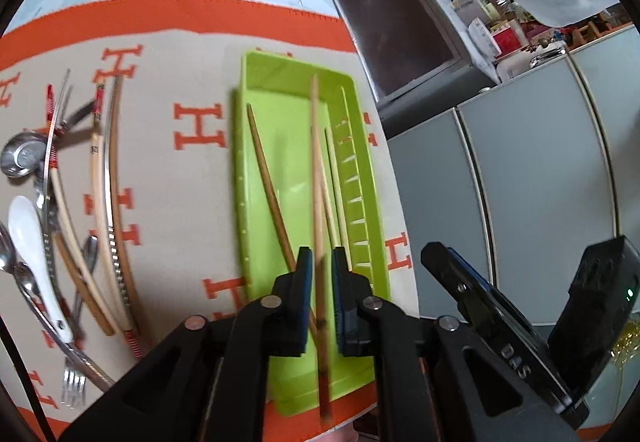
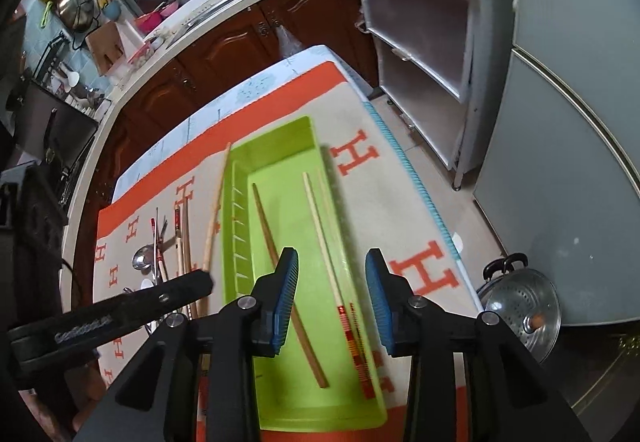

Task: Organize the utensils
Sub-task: 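Lower both chopsticks into the green tray and open both tools, then move both open tools back over the utensil pile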

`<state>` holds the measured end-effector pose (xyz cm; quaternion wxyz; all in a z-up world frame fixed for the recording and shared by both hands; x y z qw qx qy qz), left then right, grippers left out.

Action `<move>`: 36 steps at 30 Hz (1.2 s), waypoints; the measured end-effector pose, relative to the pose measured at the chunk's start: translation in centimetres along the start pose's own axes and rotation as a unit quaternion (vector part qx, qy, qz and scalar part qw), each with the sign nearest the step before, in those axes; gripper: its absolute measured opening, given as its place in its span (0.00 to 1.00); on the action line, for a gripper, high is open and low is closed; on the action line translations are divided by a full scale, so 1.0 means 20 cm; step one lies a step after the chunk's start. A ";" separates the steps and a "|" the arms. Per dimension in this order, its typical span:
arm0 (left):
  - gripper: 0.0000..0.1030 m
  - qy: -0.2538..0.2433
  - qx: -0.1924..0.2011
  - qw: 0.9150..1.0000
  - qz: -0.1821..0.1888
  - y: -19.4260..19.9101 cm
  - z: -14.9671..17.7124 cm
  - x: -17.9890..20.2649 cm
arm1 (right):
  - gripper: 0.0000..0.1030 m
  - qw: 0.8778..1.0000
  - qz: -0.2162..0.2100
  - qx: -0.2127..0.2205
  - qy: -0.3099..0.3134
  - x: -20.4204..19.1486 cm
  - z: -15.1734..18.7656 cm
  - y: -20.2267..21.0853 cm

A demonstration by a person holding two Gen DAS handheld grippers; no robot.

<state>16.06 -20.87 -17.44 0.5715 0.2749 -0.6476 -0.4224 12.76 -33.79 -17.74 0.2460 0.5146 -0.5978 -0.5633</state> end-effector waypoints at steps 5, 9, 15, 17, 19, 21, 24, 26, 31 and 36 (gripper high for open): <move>0.51 0.007 0.005 1.000 -0.009 -0.02 0.00 0.01 | 0.35 1.000 -0.005 -0.001 -0.008 0.07 0.03 0.00; 0.51 -0.006 0.010 0.999 -0.036 -0.01 0.02 0.00 | 0.35 1.000 -0.005 0.002 -0.008 0.09 0.04 0.00; 0.57 -0.012 0.020 0.996 -0.082 0.05 0.09 -0.12 | 0.35 1.000 -0.007 -0.004 0.008 0.02 0.07 -0.03; 0.57 -0.017 0.024 0.995 -0.098 0.07 0.12 -0.17 | 0.35 1.000 -0.007 -0.009 0.016 -0.01 0.10 -0.04; 0.57 -0.023 0.033 0.992 -0.120 0.10 0.16 -0.22 | 0.35 1.000 -0.007 -0.015 0.026 -0.05 0.12 -0.06; 0.57 -0.023 0.040 0.990 -0.136 0.13 0.19 -0.27 | 0.35 0.999 -0.007 -0.019 0.035 -0.08 0.15 -0.07; 0.57 -0.023 0.053 0.987 -0.151 0.19 0.24 -0.35 | 0.35 0.998 -0.005 -0.025 0.050 -0.14 0.19 -0.09; 0.57 -0.021 0.062 0.985 -0.157 0.22 0.25 -0.37 | 0.35 0.998 -0.001 -0.029 0.059 -0.17 0.21 -0.09; 0.57 -0.013 0.083 0.982 -0.171 0.31 0.31 -0.46 | 0.35 0.996 -0.002 -0.033 0.081 -0.27 0.28 -0.09; 0.57 0.008 0.090 0.982 -0.167 0.37 0.37 -0.57 | 0.35 0.994 0.002 -0.037 0.105 -0.38 0.34 -0.09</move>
Point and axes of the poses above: each gripper's, at about its wrist camera, not at the fingertips, and y roughly against the way its jaws point, x to its right, z to its underside, the point moved 9 cm from there along -y, roughly the way its jaws point, and after that the axes turned 13 degrees about -x, right-handed, at the moved point
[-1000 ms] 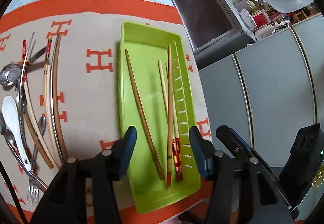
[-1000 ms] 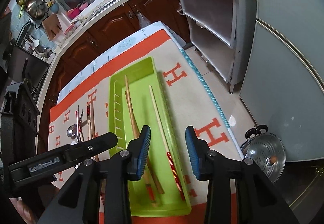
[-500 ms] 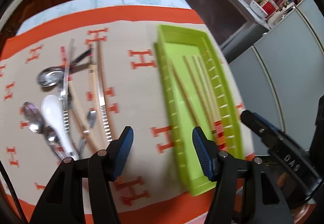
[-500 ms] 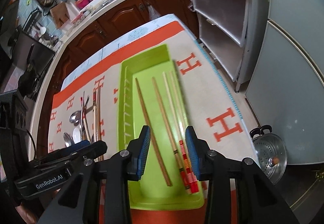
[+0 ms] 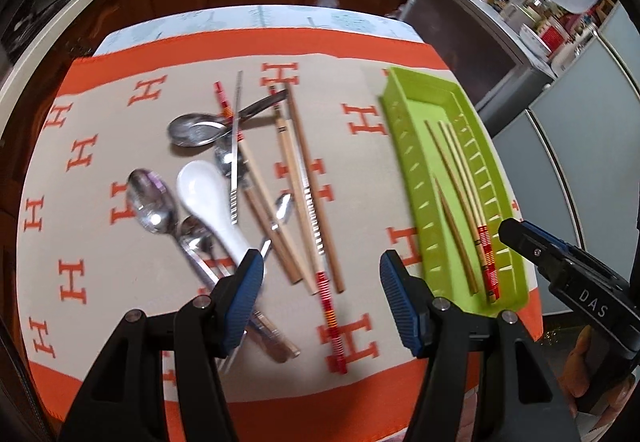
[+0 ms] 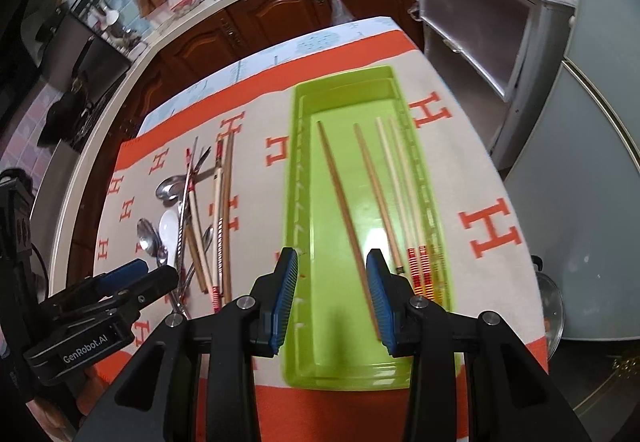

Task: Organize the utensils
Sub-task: 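Move both open tools back over the utensil pile, then grasp a brown wooden chopstick with the right tool while the left tool grasps a metal chopstick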

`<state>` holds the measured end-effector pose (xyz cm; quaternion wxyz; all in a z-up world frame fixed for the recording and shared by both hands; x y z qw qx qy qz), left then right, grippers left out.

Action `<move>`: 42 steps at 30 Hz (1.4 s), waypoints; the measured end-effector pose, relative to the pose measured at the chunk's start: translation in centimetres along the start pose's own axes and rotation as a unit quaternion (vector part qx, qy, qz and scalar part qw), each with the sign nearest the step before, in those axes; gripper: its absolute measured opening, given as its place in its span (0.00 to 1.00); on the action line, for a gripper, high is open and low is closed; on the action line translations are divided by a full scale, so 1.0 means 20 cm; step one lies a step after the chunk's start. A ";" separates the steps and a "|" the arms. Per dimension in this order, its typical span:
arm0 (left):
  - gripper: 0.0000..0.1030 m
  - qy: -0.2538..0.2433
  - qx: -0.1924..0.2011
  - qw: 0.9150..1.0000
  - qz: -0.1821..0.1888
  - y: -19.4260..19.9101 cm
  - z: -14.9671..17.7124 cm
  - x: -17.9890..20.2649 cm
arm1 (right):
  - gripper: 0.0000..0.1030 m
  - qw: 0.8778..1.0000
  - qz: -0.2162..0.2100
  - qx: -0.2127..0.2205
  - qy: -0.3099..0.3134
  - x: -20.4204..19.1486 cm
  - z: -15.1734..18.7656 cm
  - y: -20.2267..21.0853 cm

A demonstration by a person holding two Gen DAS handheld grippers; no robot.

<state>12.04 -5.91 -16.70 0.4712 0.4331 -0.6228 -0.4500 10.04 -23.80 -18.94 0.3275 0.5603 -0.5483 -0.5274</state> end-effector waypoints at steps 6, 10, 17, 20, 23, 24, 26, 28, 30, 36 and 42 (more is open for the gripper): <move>0.57 0.031 0.004 0.999 -0.010 0.01 0.04 -0.16 | 0.35 1.000 -0.006 -0.004 0.024 -0.13 0.00 0.01; 0.57 0.055 0.001 0.998 -0.012 0.00 0.05 -0.27 | 0.35 0.999 -0.015 -0.008 0.035 -0.19 0.00 0.01; 0.57 0.075 0.001 0.997 -0.020 -0.02 0.08 -0.39 | 0.35 0.998 -0.020 -0.018 0.055 -0.28 0.01 -0.02; 0.57 0.079 0.003 0.997 -0.023 -0.02 0.09 -0.43 | 0.35 0.998 -0.022 -0.024 0.058 -0.31 0.01 -0.04; 0.57 0.086 -0.002 0.996 -0.026 -0.03 0.10 -0.48 | 0.35 0.997 -0.029 -0.029 0.060 -0.33 -0.01 -0.07; 0.57 0.087 -0.007 0.996 -0.025 -0.04 0.11 -0.50 | 0.35 0.997 -0.031 -0.031 0.061 -0.34 -0.01 -0.07; 0.57 0.089 -0.013 0.996 -0.020 -0.06 0.12 -0.52 | 0.35 0.997 -0.034 -0.034 0.065 -0.37 -0.03 -0.09; 0.57 0.091 -0.019 0.996 -0.010 -0.07 0.12 -0.53 | 0.35 0.996 -0.037 -0.038 0.070 -0.39 -0.05 -0.12; 0.51 0.094 -0.021 0.995 -0.002 -0.08 0.11 -0.54 | 0.35 0.995 -0.041 -0.043 0.077 -0.43 -0.06 -0.14; 0.32 0.091 -0.024 0.995 0.019 -0.08 0.04 -0.55 | 0.32 0.992 -0.037 -0.053 0.107 -0.55 -0.13 -0.22; 0.10 0.065 -0.029 0.997 0.041 -0.12 -0.13 -0.47 | 0.20 0.988 -0.039 -0.080 0.122 -0.64 -0.24 -0.36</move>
Point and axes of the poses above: each gripper's, at about its wrist camera, not at the fingertips, and y roughly against the way its jaws point, x to its right, z to its underside, the point moved 9 cm from there along -y, roughly the way its jaws point, and after that the axes turned 13 degrees about -x, right-handed, at the moved point
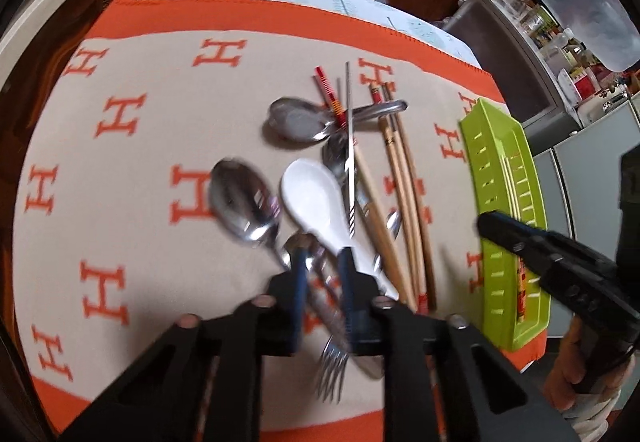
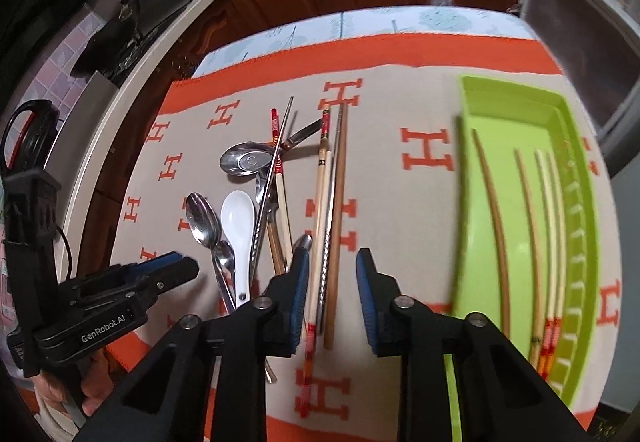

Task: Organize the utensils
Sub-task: 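Grasp a brown wooden chopstick with the right tool while the left tool grasps a metal chopstick, then carry the brown chopstick in the right tool and metal chopstick in the left toward the tray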

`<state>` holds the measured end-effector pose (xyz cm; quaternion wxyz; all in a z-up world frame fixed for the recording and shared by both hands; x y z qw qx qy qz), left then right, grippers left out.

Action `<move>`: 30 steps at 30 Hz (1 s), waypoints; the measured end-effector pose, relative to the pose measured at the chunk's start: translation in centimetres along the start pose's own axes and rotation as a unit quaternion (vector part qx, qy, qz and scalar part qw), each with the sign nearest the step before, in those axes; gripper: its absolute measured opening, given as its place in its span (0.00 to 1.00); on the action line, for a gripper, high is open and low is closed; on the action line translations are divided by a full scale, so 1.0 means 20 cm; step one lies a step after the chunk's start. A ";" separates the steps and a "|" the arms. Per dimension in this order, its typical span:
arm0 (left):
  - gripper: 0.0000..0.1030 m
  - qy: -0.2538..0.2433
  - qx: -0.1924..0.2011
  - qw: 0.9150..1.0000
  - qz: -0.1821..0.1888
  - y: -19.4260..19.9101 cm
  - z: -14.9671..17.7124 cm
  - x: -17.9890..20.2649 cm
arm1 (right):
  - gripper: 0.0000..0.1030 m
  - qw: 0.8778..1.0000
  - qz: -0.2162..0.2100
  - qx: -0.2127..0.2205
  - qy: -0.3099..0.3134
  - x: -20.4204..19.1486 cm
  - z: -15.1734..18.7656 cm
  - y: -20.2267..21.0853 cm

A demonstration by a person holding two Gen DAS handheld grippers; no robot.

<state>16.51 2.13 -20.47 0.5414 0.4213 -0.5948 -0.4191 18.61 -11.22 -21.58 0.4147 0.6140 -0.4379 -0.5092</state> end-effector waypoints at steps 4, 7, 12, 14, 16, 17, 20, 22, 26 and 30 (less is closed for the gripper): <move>0.08 -0.003 -0.005 1.000 -0.001 -0.04 -0.13 0.06 | 0.10 0.999 -0.007 -0.046 0.001 0.01 -0.09 -0.15; 0.07 -0.008 -0.015 1.000 0.003 -0.08 -0.19 0.09 | 0.09 0.997 -0.007 -0.074 0.010 0.00 -0.13 -0.25; 0.07 -0.006 -0.036 0.999 0.007 -0.16 -0.25 0.13 | 0.06 0.994 0.015 -0.103 0.019 0.01 -0.16 -0.37; 0.07 -0.006 -0.044 0.999 0.009 -0.19 -0.26 0.14 | 0.05 0.994 0.020 -0.109 0.019 0.03 -0.18 -0.41; 0.07 -0.006 -0.049 0.999 0.009 -0.21 -0.26 0.15 | 0.05 0.994 0.018 -0.109 0.022 0.03 -0.18 -0.43; 0.07 -0.005 -0.051 0.999 0.009 -0.22 -0.26 0.15 | 0.05 0.993 0.019 -0.110 0.024 0.03 -0.19 -0.43; 0.07 -0.004 -0.053 0.999 0.009 -0.23 -0.26 0.15 | 0.05 0.993 0.020 -0.113 0.027 0.03 -0.20 -0.44; 0.07 -0.005 -0.053 0.999 0.008 -0.23 -0.27 0.16 | 0.05 0.993 0.025 -0.114 0.030 0.04 -0.20 -0.45; 0.07 0.000 -0.057 0.998 0.008 -0.24 -0.27 0.15 | 0.06 0.992 0.047 -0.112 0.041 0.00 -0.14 -0.43; 0.07 0.006 -0.061 0.998 0.007 -0.26 -0.28 0.14 | 0.07 0.990 0.081 -0.101 0.060 -0.04 -0.16 -0.46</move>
Point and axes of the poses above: each gripper's, at about its wrist camera, not at the fingertips, and y roughly against the way its jaws point, x to its right, z to its underside, the point moved 9 cm from there along -y, roughly the way its jaws point, and after that the axes turned 13 degrees about -x, right-handed, at the moved point
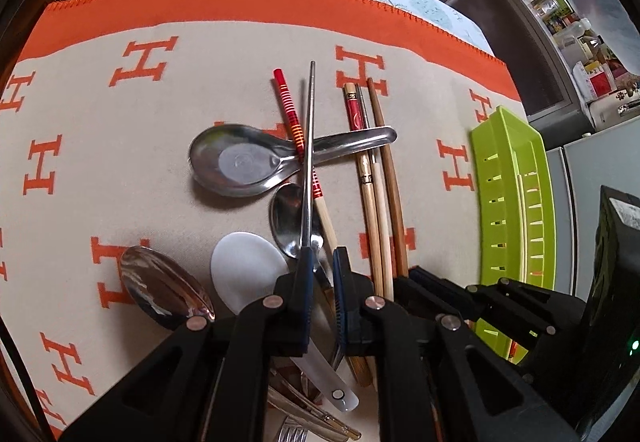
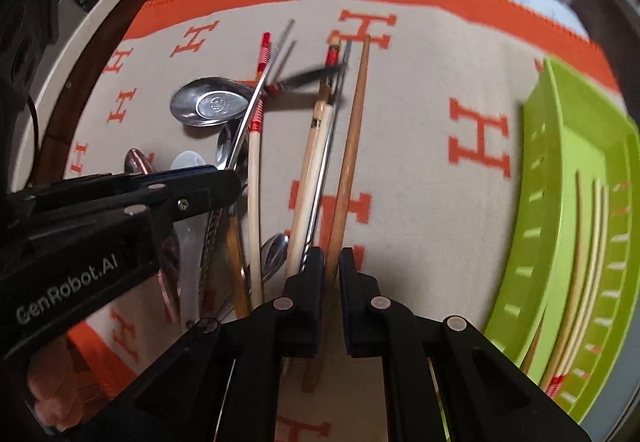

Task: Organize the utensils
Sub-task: 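Carry the brown chopstick in the right tool and metal chopstick in the left toward the tray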

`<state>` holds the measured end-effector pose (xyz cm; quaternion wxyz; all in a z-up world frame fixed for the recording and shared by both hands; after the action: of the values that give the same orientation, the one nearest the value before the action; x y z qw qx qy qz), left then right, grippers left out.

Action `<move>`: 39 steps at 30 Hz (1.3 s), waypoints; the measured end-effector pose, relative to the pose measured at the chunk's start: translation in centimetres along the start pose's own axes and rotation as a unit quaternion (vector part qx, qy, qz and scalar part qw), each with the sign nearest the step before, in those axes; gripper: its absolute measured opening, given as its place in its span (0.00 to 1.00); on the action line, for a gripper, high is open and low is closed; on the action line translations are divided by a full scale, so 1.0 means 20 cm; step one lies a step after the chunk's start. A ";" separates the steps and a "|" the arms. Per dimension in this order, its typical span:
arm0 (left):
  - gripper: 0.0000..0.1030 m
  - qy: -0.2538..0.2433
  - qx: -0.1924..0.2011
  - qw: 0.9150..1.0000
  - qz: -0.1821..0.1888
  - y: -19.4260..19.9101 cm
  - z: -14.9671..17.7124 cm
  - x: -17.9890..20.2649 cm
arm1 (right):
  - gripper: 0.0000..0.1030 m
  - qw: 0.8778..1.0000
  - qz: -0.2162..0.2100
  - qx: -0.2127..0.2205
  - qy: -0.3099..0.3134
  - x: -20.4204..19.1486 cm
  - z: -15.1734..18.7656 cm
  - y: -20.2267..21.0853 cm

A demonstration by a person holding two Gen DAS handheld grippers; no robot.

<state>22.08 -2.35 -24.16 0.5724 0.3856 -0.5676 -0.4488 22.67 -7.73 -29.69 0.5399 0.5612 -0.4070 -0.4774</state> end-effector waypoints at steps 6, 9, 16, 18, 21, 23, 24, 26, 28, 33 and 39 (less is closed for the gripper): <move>0.07 0.003 -0.003 1.000 -0.002 -0.01 0.01 -0.01 | 0.06 0.999 -0.011 0.011 -0.029 0.09 0.00 0.02; 0.07 0.004 -0.005 1.000 -0.001 -0.01 0.00 -0.01 | 0.06 0.999 -0.017 0.010 -0.044 0.16 0.02 0.02; 0.07 0.007 -0.029 1.000 -0.006 -0.07 -0.02 -0.02 | 0.06 0.997 -0.041 0.004 -0.061 0.22 0.04 0.02; 0.08 0.006 -0.030 1.000 -0.006 -0.08 -0.02 -0.01 | 0.06 0.998 -0.037 0.005 -0.059 0.22 0.03 0.02; 0.08 -0.002 -0.029 0.999 -0.013 -0.09 -0.03 0.01 | 0.07 0.998 -0.033 0.008 -0.056 0.19 -0.01 0.01; 0.06 -0.004 -0.030 0.999 -0.020 -0.09 -0.03 0.02 | 0.07 0.998 -0.029 0.013 -0.054 0.19 -0.02 0.01; 0.05 -0.003 -0.029 0.999 -0.019 -0.08 -0.03 0.02 | 0.06 0.998 -0.029 0.016 -0.053 0.19 -0.03 0.01; 0.04 0.003 -0.025 0.999 -0.022 -0.07 -0.03 0.02 | 0.06 0.998 -0.033 0.021 -0.057 0.18 -0.03 0.01; 0.03 0.010 -0.019 0.999 -0.024 -0.05 -0.02 0.00 | 0.06 0.996 -0.054 0.027 -0.067 0.18 -0.02 0.02; 0.03 0.013 -0.008 1.000 -0.013 0.01 0.02 -0.02 | 0.06 0.987 -0.122 0.045 -0.095 0.24 0.02 0.08; 0.03 0.007 -0.001 1.000 -0.001 0.07 0.07 0.00 | 0.06 0.978 -0.166 0.068 -0.107 0.27 0.10 0.20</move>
<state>20.86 -1.91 -22.68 0.5763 0.3892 -0.5627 -0.4470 22.17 -13.75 -26.11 0.3669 0.6024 -0.3952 -0.5885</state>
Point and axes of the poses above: each gripper's, at about its wrist camera, not at the fingertips, and y roughly against the way its jaws point, x to its right, z to its underside, the point moved 9 cm from there along -y, roughly the way its jaws point, and after that the axes turned 13 degrees about -x, right-handed, at the moved point
